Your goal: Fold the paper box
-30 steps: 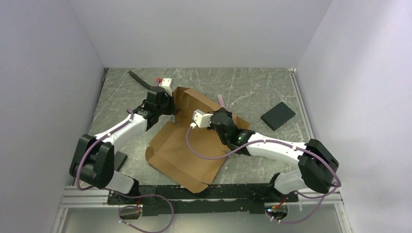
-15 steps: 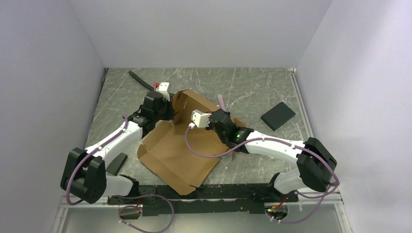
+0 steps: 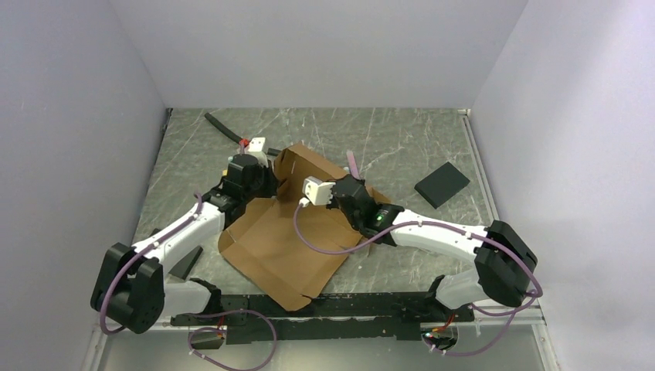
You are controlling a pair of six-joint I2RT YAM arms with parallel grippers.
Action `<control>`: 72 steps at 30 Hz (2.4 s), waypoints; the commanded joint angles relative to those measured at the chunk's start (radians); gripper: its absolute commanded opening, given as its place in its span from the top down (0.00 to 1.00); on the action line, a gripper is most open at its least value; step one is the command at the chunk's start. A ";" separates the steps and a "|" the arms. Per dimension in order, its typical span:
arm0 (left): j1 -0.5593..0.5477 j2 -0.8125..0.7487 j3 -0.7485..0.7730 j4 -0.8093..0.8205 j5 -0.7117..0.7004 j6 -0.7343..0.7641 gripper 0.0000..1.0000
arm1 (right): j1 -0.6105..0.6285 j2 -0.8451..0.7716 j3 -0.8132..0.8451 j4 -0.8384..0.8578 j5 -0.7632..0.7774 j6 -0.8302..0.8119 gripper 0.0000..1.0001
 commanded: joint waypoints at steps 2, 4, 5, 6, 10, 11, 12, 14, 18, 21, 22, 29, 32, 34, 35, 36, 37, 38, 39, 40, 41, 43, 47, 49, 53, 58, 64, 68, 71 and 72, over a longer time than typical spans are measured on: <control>-0.031 -0.049 -0.064 -0.004 -0.017 -0.129 1.00 | 0.036 -0.019 -0.030 -0.046 -0.043 -0.004 1.00; -0.041 -0.071 -0.095 0.018 -0.033 -0.159 1.00 | 0.046 -0.030 -0.041 -0.046 -0.047 -0.011 1.00; -0.046 -0.081 -0.111 0.023 -0.044 -0.174 1.00 | 0.053 -0.039 -0.050 -0.046 -0.047 -0.017 1.00; -0.051 -0.086 -0.123 0.023 -0.053 -0.192 1.00 | 0.059 -0.045 -0.056 -0.047 -0.047 -0.023 1.00; -0.069 -0.099 -0.161 0.075 -0.067 -0.217 1.00 | 0.097 -0.069 -0.101 -0.009 0.003 -0.096 1.00; -0.073 -0.102 -0.167 0.076 -0.082 -0.222 1.00 | 0.107 -0.075 -0.113 0.005 0.015 -0.117 1.00; -0.079 -0.103 -0.170 0.075 -0.099 -0.227 1.00 | 0.116 -0.083 -0.123 0.013 0.022 -0.137 1.00; -0.087 -0.106 -0.175 0.071 -0.143 -0.240 1.00 | 0.129 -0.097 -0.147 0.034 0.030 -0.163 1.00; -0.094 -0.093 -0.167 0.080 -0.187 -0.248 1.00 | 0.143 -0.090 -0.195 0.113 0.078 -0.231 0.99; -0.101 -0.073 -0.164 0.102 -0.201 -0.248 1.00 | 0.153 -0.058 -0.233 0.241 0.141 -0.322 1.00; -0.102 -0.067 -0.165 0.114 -0.198 -0.247 1.00 | 0.155 -0.045 -0.239 0.279 0.155 -0.344 1.00; -0.129 -0.062 -0.196 0.187 -0.161 -0.270 1.00 | 0.168 0.000 -0.221 0.313 0.182 -0.337 1.00; -0.131 -0.079 -0.213 0.207 -0.144 -0.286 1.00 | 0.182 0.006 -0.211 0.302 0.182 -0.322 1.00; -0.131 -0.082 -0.213 0.210 -0.135 -0.299 1.00 | 0.196 0.010 -0.211 0.309 0.186 -0.323 1.00; -0.133 -0.078 -0.211 0.208 -0.134 -0.303 1.00 | 0.204 0.013 -0.210 0.310 0.189 -0.322 1.00; -0.134 -0.075 -0.211 0.208 -0.136 -0.309 1.00 | 0.208 0.016 -0.207 0.307 0.191 -0.321 1.00; -0.135 -0.071 -0.212 0.209 -0.138 -0.314 1.00 | 0.213 0.016 -0.205 0.305 0.193 -0.317 1.00; -0.135 -0.068 -0.215 0.213 -0.139 -0.319 0.99 | 0.217 0.018 -0.204 0.304 0.194 -0.316 1.00; -0.135 -0.061 -0.219 0.220 -0.138 -0.323 0.97 | 0.219 0.020 -0.204 0.304 0.195 -0.314 1.00; -0.136 -0.056 -0.222 0.225 -0.136 -0.327 0.94 | 0.220 0.022 -0.204 0.303 0.196 -0.312 1.00; -0.136 -0.051 -0.224 0.231 -0.132 -0.329 0.92 | 0.223 0.023 -0.206 0.303 0.197 -0.311 1.00; -0.137 -0.045 -0.228 0.237 -0.130 -0.330 0.86 | 0.222 0.022 -0.211 0.303 0.195 -0.307 1.00; -0.136 -0.053 -0.238 0.244 -0.129 -0.320 0.73 | 0.224 0.014 -0.217 0.299 0.193 -0.298 1.00; -0.134 -0.060 -0.238 0.236 -0.135 -0.308 0.67 | 0.225 0.010 -0.220 0.298 0.192 -0.296 1.00; -0.134 -0.071 -0.231 0.221 -0.138 -0.276 0.54 | 0.223 0.007 -0.222 0.296 0.191 -0.291 1.00; -0.114 -0.117 -0.234 0.228 -0.046 -0.202 0.41 | 0.223 0.007 -0.226 0.295 0.191 -0.288 1.00; -0.096 -0.250 -0.242 0.110 0.014 -0.158 0.34 | 0.223 0.019 -0.235 0.311 0.196 -0.291 1.00; -0.091 -0.372 -0.237 -0.029 0.026 -0.134 0.35 | 0.223 0.022 -0.235 0.321 0.202 -0.294 1.00; -0.090 -0.466 -0.213 -0.153 -0.031 -0.093 0.35 | 0.223 0.020 -0.235 0.326 0.207 -0.298 1.00; -0.090 -0.496 -0.198 -0.185 -0.053 -0.076 0.35 | 0.223 0.021 -0.237 0.329 0.208 -0.298 1.00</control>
